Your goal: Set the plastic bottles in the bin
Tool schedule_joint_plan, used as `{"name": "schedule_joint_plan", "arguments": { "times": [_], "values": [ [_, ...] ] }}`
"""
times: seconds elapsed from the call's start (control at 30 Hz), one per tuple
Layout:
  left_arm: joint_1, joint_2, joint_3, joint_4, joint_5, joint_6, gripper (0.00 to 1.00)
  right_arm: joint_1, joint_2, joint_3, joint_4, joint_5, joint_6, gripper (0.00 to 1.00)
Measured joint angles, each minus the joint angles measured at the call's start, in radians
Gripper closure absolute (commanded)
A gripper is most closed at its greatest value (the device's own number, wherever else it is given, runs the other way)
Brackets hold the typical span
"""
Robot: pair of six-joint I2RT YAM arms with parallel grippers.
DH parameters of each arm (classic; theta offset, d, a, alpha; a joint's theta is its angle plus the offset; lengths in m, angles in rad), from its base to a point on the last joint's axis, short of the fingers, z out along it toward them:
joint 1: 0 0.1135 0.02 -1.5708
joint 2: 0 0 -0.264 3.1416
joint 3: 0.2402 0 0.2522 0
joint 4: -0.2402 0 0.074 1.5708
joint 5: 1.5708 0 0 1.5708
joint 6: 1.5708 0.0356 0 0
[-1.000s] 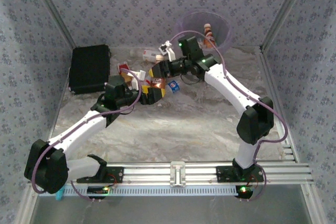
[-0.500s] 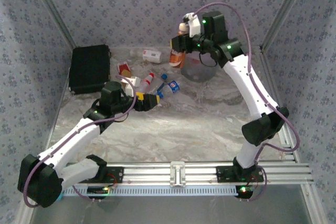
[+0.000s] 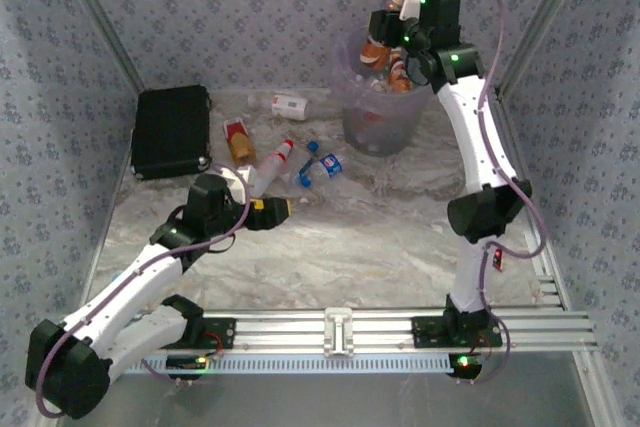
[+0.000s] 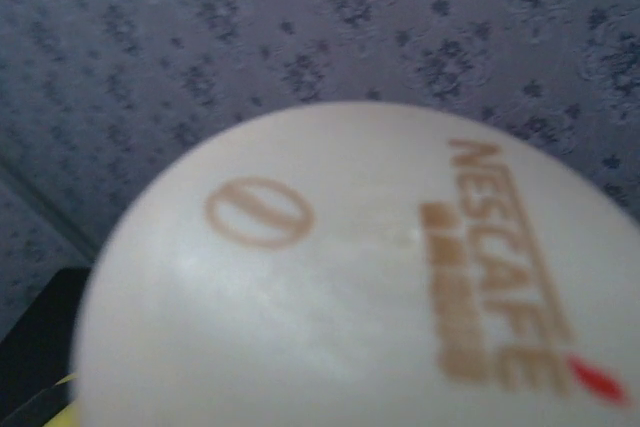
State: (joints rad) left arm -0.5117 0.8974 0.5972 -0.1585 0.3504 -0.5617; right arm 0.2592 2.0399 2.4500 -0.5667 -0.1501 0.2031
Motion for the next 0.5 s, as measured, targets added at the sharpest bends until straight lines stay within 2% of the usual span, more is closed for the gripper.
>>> {"name": "schedule_joint_plan", "arguments": {
  "times": [0.23,0.5],
  "values": [
    [0.000,-0.039,-0.007,-0.045,-0.012,-0.006,0.07,-0.009,0.253,0.261,-0.048,0.042,0.022,0.63],
    [0.000,-0.124,-0.014,-0.102,-0.048,-0.010,0.08,-0.010,0.345,0.232,-0.067,-0.011,0.068,0.61]
  ]
}}
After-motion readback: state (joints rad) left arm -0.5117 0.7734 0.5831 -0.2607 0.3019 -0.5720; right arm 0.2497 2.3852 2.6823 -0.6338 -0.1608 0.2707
